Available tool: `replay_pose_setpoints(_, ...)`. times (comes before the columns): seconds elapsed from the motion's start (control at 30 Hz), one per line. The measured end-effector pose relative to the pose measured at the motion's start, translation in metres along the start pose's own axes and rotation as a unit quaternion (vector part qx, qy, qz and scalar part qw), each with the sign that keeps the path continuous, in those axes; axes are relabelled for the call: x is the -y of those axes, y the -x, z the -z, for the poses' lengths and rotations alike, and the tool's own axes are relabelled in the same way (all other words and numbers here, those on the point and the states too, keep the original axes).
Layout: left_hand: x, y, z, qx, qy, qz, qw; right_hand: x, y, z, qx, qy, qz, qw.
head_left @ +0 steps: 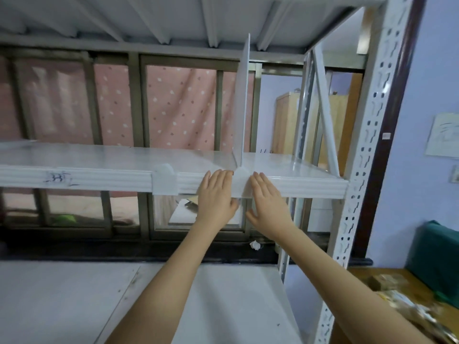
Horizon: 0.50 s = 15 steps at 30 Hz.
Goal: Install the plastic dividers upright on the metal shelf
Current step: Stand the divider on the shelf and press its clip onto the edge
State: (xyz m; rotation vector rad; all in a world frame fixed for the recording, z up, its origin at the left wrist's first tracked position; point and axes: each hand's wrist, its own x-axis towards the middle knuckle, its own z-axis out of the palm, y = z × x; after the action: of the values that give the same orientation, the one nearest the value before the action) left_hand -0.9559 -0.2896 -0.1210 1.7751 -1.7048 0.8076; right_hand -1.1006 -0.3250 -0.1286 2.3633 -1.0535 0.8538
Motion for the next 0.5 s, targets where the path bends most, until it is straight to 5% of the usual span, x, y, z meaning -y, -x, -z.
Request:
replay_pose_setpoints(0.27, -0.022, 0.002, 0.051, 0.163, -0.046, 0.061, 0.984, 0.022, 0.002, 0.047, 0.105, -0.031, -0.093, 0.99)
replay_pose_setpoints(0.5, -0.023, 0.017, 0.094, 0.151, -0.074, 0.052, 0.984, 0.043, 0.002, 0.102, 0.119, -0.002, -0.136, 0.984)
